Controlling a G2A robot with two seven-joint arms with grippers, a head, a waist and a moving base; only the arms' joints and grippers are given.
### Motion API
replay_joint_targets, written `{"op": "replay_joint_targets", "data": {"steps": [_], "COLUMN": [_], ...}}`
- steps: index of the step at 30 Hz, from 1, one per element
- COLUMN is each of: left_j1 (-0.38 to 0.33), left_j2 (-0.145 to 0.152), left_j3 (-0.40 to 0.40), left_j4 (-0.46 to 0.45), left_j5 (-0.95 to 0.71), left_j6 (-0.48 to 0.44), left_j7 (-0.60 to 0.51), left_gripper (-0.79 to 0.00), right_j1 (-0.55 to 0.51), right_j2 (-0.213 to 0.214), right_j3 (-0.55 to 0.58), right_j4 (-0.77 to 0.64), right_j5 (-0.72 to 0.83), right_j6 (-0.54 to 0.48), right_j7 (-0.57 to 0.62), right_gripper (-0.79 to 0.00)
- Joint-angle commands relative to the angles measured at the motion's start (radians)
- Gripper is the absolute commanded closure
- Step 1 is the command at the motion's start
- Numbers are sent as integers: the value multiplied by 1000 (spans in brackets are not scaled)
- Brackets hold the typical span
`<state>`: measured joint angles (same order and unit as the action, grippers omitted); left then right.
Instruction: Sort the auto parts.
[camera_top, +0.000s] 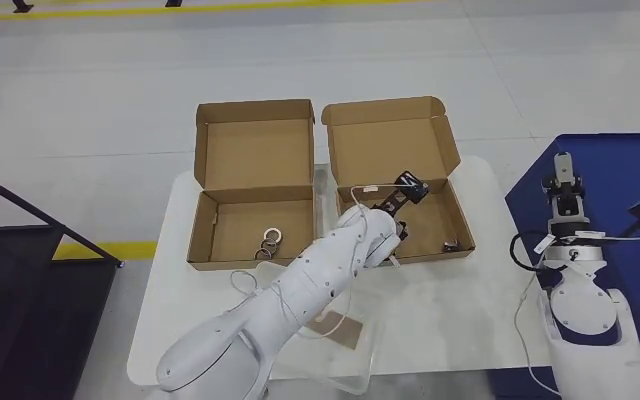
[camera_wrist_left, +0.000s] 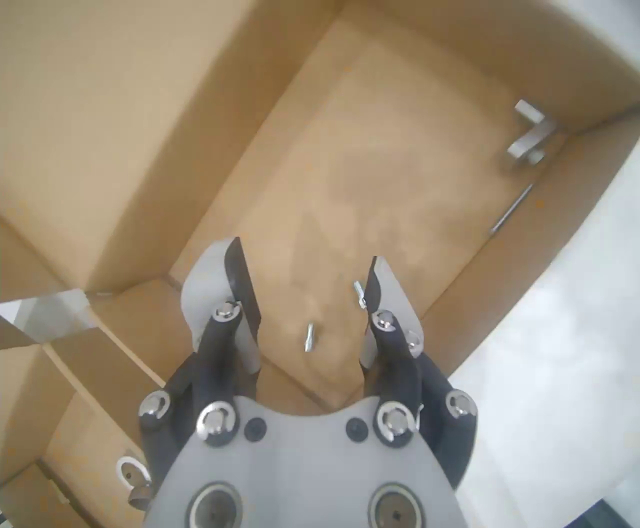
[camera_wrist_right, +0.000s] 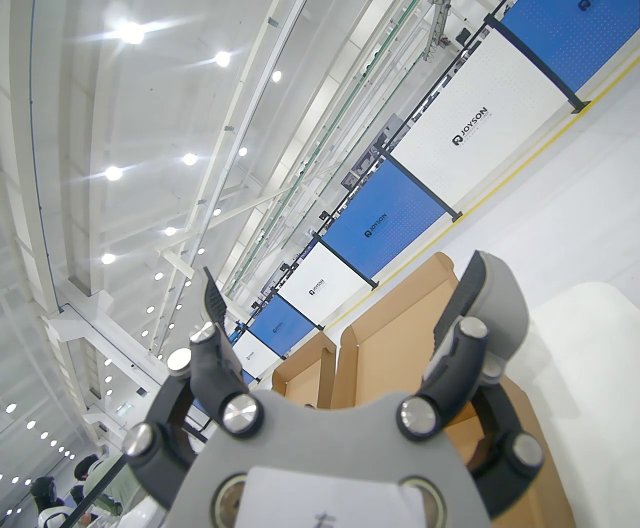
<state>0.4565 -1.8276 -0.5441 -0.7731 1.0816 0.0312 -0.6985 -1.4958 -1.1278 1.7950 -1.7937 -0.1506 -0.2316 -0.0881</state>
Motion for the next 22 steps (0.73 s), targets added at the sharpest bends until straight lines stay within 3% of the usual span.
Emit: {"op": "replay_joint_targets", "data": {"steps": [1,2,6,7,8,10,13,18,22], "left_j1": [17,28,173,255,304,479,669,921,1055], "left_j2": [17,24,101,132,146,188,224,262,280], "left_j3": [-54,-74,-243,-310,-344,-463,-585,-763,-914], "left_j4": [-98,-138,-481,-637,-717,-987,-1245,-1506,-1577], "left_j5": [-15,-20,19,59,70,62,66,26,-19], "left_j6": [14,9,-19,-57,-80,-176,-281,-394,-447], "left_j7": [58,71,123,116,107,78,63,84,147], "left_gripper": [0,0,0,0,0,0,0,0,0], "right_j1": [0,0,0,0,0,0,0,0,0], "right_j2": [0,0,0,0,0,0,0,0,0], "right_j3": [0,0,0,0,0,0,0,0,0], "right_j4": [0,0,0,0,0,0,0,0,0], "right_j5": [0,0,0,0,0,0,0,0,0], "right_j6": [0,0,0,0,0,0,0,0,0], "right_j7": [0,0,0,0,0,0,0,0,0], "right_gripper": [-785,-785,-785,-785,-785,-785,-785,-785,-785]}}
